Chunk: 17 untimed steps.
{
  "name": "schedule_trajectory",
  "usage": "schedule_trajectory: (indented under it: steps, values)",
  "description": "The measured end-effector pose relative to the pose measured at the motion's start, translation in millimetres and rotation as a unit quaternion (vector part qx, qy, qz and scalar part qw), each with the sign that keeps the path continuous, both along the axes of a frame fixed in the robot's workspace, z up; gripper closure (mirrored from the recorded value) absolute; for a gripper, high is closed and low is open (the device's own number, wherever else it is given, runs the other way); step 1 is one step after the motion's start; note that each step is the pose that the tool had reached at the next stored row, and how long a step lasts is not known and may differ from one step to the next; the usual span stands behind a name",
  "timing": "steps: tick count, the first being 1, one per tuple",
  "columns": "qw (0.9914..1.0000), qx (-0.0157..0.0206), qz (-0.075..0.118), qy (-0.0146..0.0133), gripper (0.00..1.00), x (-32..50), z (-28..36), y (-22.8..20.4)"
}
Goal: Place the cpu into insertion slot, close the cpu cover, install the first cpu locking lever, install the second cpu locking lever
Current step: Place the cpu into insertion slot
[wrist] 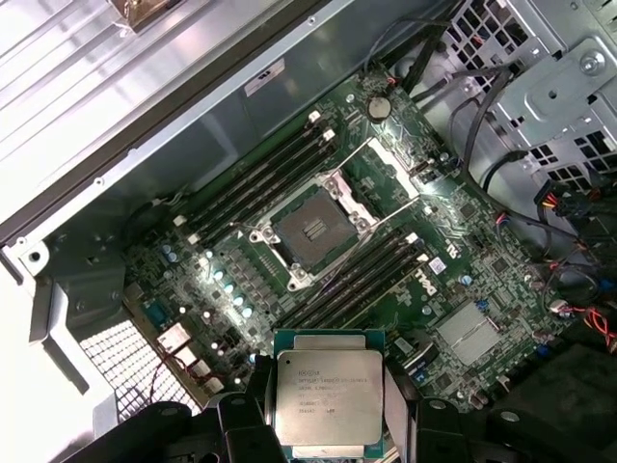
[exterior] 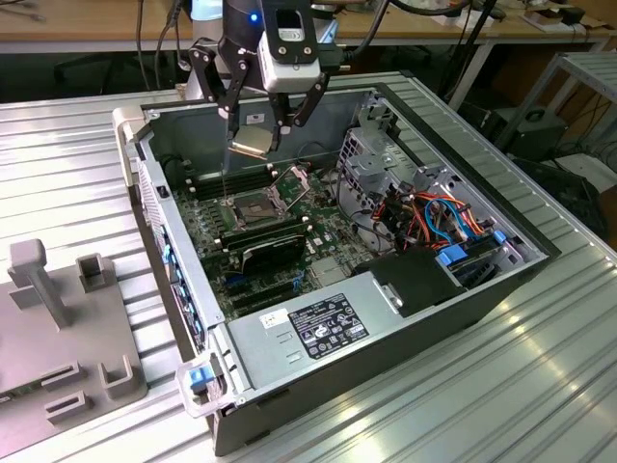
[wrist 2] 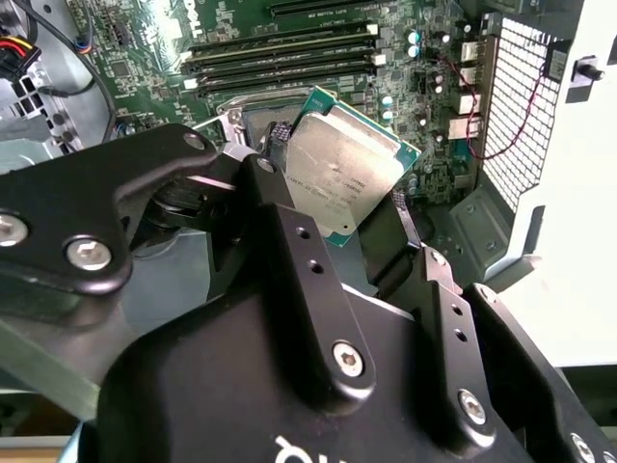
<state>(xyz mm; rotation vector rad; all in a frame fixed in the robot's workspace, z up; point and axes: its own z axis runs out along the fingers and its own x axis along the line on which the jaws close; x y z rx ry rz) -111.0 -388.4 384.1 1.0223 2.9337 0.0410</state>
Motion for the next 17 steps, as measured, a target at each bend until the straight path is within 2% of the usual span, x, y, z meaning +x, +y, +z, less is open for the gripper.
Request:
schedule_trajectory:
  steps: [17]
  values:
    - [0.99999,0.0,-0.005,0.0,0.45,0.4,0.0,0.1]
